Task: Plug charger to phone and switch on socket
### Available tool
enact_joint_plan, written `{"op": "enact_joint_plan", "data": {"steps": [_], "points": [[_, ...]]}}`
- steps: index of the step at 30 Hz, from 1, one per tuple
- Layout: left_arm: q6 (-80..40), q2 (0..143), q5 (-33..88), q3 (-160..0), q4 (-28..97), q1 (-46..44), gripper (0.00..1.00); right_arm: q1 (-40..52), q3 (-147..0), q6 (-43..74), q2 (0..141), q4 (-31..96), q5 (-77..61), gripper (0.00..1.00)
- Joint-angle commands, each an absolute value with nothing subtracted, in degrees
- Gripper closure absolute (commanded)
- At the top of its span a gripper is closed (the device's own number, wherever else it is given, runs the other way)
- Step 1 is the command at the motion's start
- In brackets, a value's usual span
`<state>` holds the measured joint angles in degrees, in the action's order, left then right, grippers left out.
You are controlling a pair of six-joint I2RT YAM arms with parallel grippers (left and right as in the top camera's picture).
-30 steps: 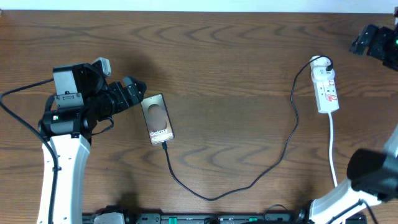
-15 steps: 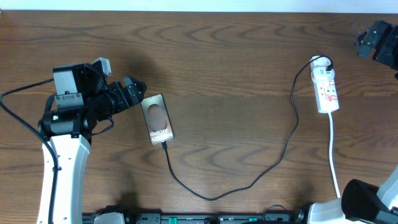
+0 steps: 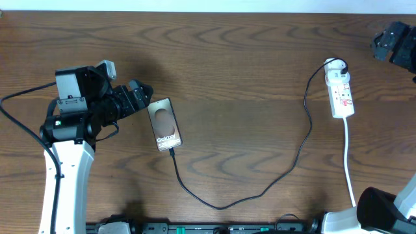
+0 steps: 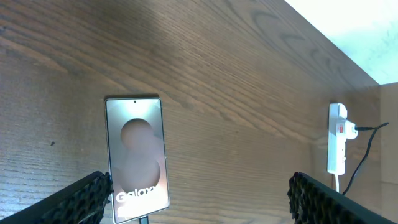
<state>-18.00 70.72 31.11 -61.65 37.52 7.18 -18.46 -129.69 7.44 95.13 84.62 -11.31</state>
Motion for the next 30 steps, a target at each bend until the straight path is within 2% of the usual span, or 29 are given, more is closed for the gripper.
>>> {"op": "enact_joint_plan", "data": {"steps": [1, 10, 15, 18, 19, 27, 30], "points": [[-17.26, 70.41, 27.92, -61.84, 37.65, 7.38, 0.07, -18.33, -130.39, 8.29, 94.83, 84.71, -11.51, 0.01], [-17.43, 69.04, 24.1, -61.19, 38.3, 6.66, 0.07, -18.33, -130.39, 8.29, 94.83, 84.71, -11.49, 0.01], [-17.45, 60.6, 12.91, -53.93, 32.18, 4.4, 0.07, -18.33, -130.39, 8.29, 94.83, 84.71, -11.51, 0.01], [-17.43, 52.99, 6.24, -45.74, 23.14, 2.46, 0.07, -18.33, -130.39, 8.29, 94.83, 84.71, -11.49, 0.01], [-17.43, 46.7, 3.7, -38.54, 14.74, 1.8, 0.07, -18.33, -130.39, 8.29, 94.83, 84.71, -11.49, 0.01], [-14.48, 20.49, 3.18, -6.46, -25.52, 1.67, 0.07, -18.33, -130.39, 8.29, 94.83, 84.71, -11.51, 0.01], [-12.16, 15.9, 3.18, -0.05, -31.07, 1.67, 0.07, -18.33, -130.39, 8.29, 94.83, 84.71, -11.49, 0.01]]}}
